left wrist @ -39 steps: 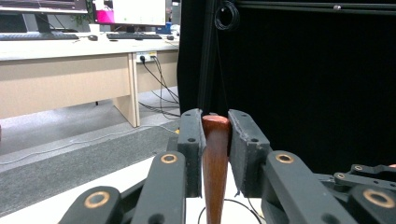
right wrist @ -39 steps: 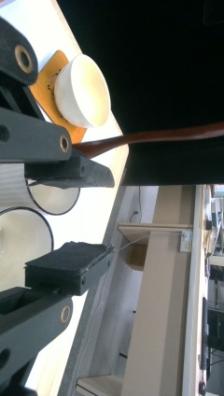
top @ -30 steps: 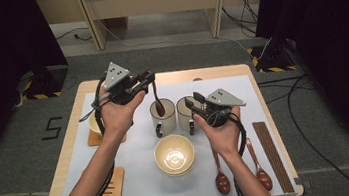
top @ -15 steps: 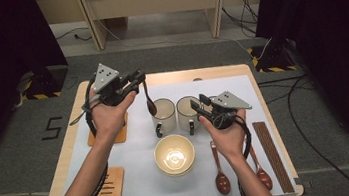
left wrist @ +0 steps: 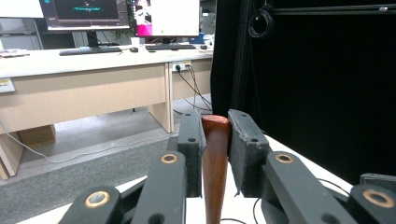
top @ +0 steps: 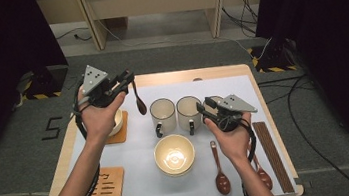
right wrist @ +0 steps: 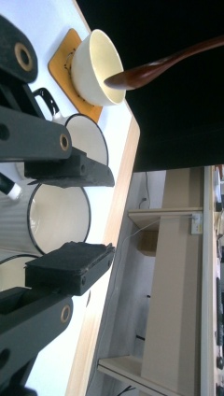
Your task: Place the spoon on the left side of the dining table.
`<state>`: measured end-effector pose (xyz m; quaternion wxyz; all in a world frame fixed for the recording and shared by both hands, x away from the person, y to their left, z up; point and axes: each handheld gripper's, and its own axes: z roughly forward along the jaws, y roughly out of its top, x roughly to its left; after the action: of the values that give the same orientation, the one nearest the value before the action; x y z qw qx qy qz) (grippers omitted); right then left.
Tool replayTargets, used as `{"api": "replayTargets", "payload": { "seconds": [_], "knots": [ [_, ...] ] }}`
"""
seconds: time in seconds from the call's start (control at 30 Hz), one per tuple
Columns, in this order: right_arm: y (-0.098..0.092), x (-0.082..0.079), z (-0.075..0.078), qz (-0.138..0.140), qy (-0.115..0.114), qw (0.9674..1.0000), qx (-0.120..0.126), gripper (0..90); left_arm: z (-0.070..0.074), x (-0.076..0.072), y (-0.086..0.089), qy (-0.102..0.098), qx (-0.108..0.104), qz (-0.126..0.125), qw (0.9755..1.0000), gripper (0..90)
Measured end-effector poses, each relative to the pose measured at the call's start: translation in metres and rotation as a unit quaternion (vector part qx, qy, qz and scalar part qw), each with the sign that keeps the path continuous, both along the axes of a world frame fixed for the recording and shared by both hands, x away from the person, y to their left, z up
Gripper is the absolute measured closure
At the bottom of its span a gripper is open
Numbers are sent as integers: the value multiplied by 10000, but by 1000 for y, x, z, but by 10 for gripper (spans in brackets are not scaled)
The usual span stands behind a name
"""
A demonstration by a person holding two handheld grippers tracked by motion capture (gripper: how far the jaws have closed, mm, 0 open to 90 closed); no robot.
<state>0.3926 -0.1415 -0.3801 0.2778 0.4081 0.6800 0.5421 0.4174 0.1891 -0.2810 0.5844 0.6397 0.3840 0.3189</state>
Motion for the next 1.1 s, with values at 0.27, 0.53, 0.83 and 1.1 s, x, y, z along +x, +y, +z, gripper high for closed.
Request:
{"api": "replayTargets", "payload": {
  "seconds": [0.27, 0.53, 0.83, 1.1],
  "knots": [
    [-7, -2, -6, -78, 47, 10000, -14, 599, 2, -1, 7, -42, 1, 112, 9999, 748],
    [-15, -4, -11, -169, 92, 9998, -26, 599, 2, -2, 15, -66, 6, 187, 9998, 748],
    [-20, -7, -18, -216, 112, 9997, -12, 598, 0, -3, 24, -65, 20, 296, 9995, 748],
    [-25, -11, -24, -260, 140, 9996, 31, 598, -3, -3, 33, -54, 30, 403, 9992, 748]
  ]
}}
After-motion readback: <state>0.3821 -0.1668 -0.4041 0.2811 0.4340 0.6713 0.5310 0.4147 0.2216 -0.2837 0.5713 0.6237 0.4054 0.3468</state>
